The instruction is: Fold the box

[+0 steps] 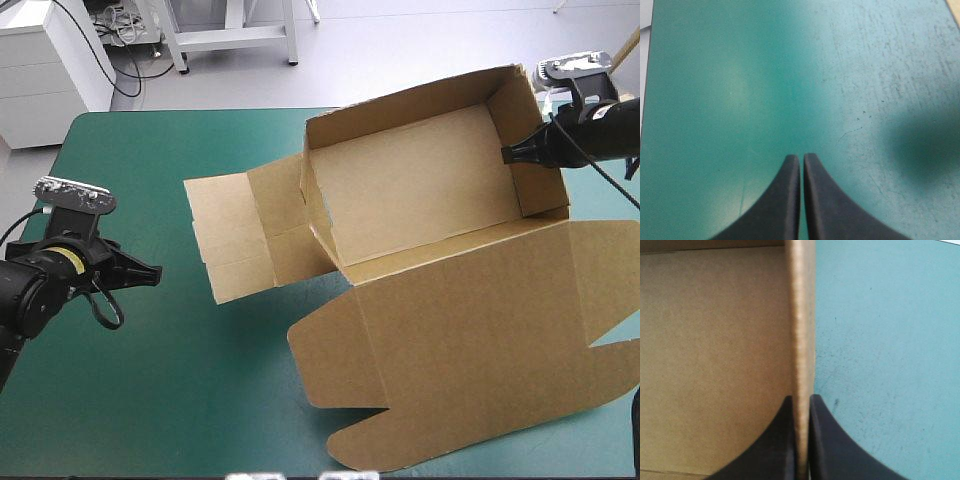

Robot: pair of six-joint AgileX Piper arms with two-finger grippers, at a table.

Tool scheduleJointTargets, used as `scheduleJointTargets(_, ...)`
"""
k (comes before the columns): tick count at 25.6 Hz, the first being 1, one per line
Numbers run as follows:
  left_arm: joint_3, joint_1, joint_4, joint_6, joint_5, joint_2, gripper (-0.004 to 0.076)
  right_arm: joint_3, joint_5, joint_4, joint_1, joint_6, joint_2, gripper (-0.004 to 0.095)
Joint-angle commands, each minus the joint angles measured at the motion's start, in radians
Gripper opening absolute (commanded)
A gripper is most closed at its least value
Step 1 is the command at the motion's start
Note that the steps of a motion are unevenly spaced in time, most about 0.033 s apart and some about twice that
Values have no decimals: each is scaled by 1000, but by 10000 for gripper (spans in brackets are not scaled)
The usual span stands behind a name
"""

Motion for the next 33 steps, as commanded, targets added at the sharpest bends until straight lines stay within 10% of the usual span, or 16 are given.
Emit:
scheduleJointTargets(1, -20, 16, -53, 66, -54, 6, 18, -25, -43, 45, -7, -2, -52, -22)
scheduleJointTargets(12, 66, 589, -1008, 707, -119, 234, 14, -25, -43, 120, -7, -18, -65, -22)
scheduleJointTargets(27, 331, 606, -1632, 1268, -94, 425, 21, -25, -43, 240, -7, -32, -65, -22)
scheduleJointTargets(33, 340, 572, -1783, 1393, -1, 479, 200, -25, -43, 297, -7, -44, -65, -21)
